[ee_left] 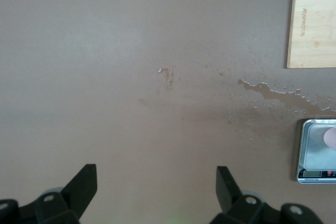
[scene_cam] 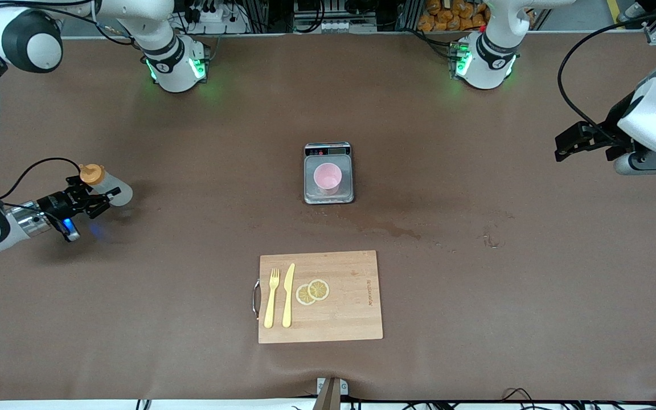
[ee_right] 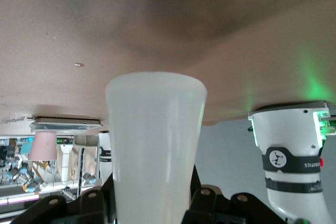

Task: Add sauce to pink cup with both arms
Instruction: 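Lower the sauce bottle upright onto the table with the right gripper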

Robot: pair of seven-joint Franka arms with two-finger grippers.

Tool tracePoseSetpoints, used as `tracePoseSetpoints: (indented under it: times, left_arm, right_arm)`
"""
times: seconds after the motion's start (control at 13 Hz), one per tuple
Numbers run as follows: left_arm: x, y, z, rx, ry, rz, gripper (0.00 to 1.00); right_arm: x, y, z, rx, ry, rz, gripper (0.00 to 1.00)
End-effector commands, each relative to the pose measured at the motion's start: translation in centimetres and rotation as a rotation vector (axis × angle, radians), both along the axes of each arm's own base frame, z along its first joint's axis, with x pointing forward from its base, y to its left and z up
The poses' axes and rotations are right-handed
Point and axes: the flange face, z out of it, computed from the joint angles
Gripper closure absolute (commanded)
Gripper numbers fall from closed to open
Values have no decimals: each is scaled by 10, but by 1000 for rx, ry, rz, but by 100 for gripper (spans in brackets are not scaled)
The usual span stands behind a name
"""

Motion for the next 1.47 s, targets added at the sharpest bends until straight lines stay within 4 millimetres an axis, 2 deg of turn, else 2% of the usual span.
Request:
tracePoseSetpoints:
  times: [0.0, 0.23, 0.39, 0.54, 0.69, 0.77, 0.85, 1.0, 1.16, 1.39]
  left_arm:
    - [-2, 3, 4, -5, 1, -8, 0]
    - [-3, 7, 6, -4, 0, -11, 0]
    - [-1, 18, 6, -6, -2, -16, 0]
    - [-1, 20, 7, -6, -4, -13, 0]
    - [-2, 20, 9, -6, -7, -7, 0]
    - [-3, 20, 10, -6, -10, -4, 0]
    - [-3, 21, 10, -6, -7, -2, 0]
    - [-5, 21, 12, -4, -8, -2, 0]
    - [-14, 18, 17, 2, 5, -1, 0]
    - [-19, 18, 24, 5, -6, -2, 0]
  right_arm:
    - [-2, -3, -15, 57, -26, -22, 49]
    - [-3, -3, -19, 59, -28, -23, 47]
    - [-5, -2, -22, 57, -26, -26, 41]
    - [-5, -3, -23, 56, -28, -25, 40]
    - [-5, -3, -23, 55, -26, -25, 27]
    - [-5, -4, -21, 51, -27, -26, 9]
    - [-3, -4, -16, 44, -20, -23, 0]
    - [6, -11, 6, 4, -16, -33, 0]
    - [19, -19, 45, -47, 58, -40, 0]
    - [32, -22, 87, -99, 67, -28, 0]
